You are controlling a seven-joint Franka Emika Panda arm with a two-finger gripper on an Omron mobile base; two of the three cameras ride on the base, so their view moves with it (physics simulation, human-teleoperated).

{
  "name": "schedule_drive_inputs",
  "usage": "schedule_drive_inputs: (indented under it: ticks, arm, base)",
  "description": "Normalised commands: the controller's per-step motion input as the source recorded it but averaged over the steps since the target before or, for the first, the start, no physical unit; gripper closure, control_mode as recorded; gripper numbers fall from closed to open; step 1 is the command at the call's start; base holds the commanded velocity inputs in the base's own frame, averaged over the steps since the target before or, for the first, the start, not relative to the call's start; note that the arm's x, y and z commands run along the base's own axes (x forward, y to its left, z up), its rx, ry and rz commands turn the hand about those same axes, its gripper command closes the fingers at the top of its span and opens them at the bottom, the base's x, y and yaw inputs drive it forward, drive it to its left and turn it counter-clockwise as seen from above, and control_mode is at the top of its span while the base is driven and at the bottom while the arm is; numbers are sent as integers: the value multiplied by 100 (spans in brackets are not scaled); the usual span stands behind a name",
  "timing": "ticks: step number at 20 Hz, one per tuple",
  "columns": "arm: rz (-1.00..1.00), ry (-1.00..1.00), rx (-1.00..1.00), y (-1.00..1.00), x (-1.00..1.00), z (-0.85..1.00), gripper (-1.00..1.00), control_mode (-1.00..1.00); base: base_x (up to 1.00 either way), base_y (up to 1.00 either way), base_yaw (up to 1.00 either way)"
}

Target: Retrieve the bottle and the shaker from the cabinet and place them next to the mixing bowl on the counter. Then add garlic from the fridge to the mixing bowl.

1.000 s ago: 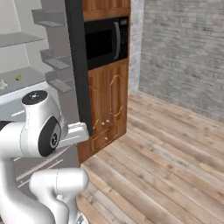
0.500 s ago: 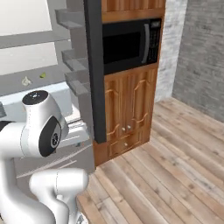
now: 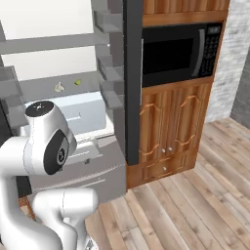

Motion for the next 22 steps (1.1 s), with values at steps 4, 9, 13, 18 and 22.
schedule_drive_inputs:
  ticks: [4, 9, 13, 18, 22]
  arm:
    - [0, 0, 0, 0, 0, 0, -100, 100]
    - [0, 0, 0, 0, 0, 0, -100, 100]
    - [0, 0, 0, 0, 0, 0, -100, 100]
    - [0, 0, 0, 0, 0, 0, -100, 100]
    - [0, 0, 0, 0, 0, 0, -100, 100]
  base:
    - [20, -5, 30]
    - [24, -10, 28]
    - [30, -8, 27]
    - [34, -10, 28]
    - [41, -15, 27]
